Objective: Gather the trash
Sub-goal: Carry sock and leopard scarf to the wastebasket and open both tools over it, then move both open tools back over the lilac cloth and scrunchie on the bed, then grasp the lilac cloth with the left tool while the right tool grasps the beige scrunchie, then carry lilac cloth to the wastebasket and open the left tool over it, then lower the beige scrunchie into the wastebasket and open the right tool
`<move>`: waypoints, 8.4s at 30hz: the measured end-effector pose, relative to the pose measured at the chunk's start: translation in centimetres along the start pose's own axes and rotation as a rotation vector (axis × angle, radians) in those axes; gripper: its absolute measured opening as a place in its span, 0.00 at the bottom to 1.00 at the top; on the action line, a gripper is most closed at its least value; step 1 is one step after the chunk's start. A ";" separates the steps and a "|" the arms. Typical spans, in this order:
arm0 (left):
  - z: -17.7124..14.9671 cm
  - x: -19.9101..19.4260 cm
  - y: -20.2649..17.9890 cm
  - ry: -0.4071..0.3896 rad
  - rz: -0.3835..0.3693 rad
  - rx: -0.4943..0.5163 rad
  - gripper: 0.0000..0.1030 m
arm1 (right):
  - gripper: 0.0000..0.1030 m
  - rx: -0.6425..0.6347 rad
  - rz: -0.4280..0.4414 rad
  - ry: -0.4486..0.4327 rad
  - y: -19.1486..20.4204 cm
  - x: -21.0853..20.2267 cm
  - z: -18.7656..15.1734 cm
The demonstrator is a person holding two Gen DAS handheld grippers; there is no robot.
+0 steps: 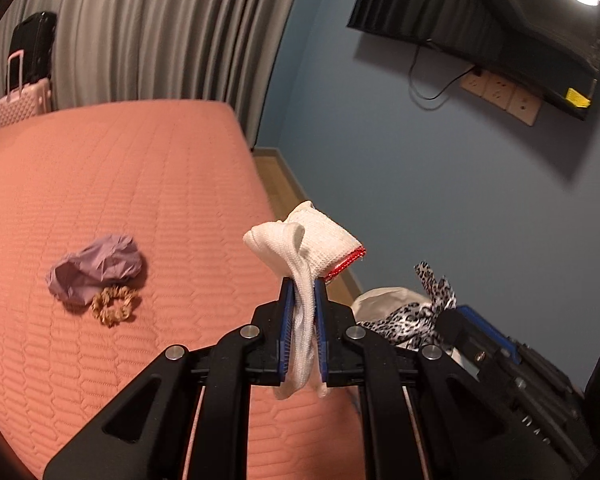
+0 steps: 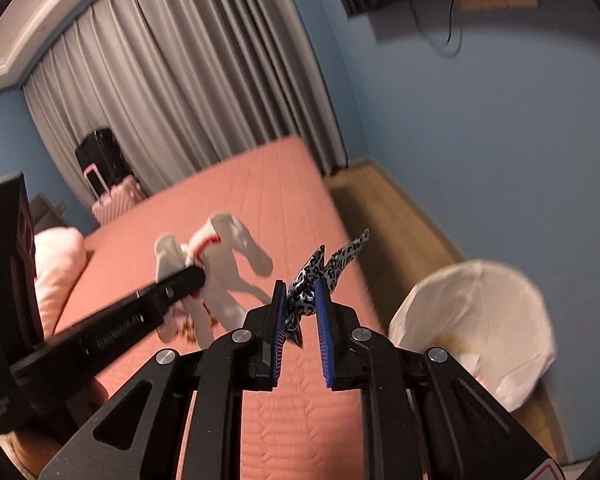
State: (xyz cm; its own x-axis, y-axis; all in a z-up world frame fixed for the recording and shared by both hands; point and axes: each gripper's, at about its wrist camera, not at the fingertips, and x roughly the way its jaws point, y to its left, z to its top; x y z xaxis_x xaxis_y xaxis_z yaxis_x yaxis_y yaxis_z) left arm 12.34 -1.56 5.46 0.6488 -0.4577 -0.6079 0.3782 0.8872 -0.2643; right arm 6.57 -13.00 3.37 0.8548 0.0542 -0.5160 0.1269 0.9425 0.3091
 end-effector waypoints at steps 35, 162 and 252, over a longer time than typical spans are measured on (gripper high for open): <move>-0.3 5.3 -14.5 0.066 -0.187 0.203 0.12 | 0.14 0.126 -0.206 -0.178 -14.3 -9.4 3.2; -3.2 11.8 32.1 0.184 0.348 -0.361 0.17 | 0.18 -0.195 0.038 0.517 18.1 33.9 -13.4; -0.5 5.0 -10.9 -0.004 0.012 0.181 0.66 | 0.16 0.133 -0.199 -0.047 -13.3 -3.3 2.0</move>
State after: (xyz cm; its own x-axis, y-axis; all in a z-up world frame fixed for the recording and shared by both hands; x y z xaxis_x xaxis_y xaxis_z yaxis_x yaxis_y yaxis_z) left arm 11.14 -13.48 4.97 0.6567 -0.4477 -0.6069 0.4828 0.8678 -0.1177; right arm 3.11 -26.36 2.56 0.8283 -0.1468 -0.5407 0.3578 0.8812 0.3090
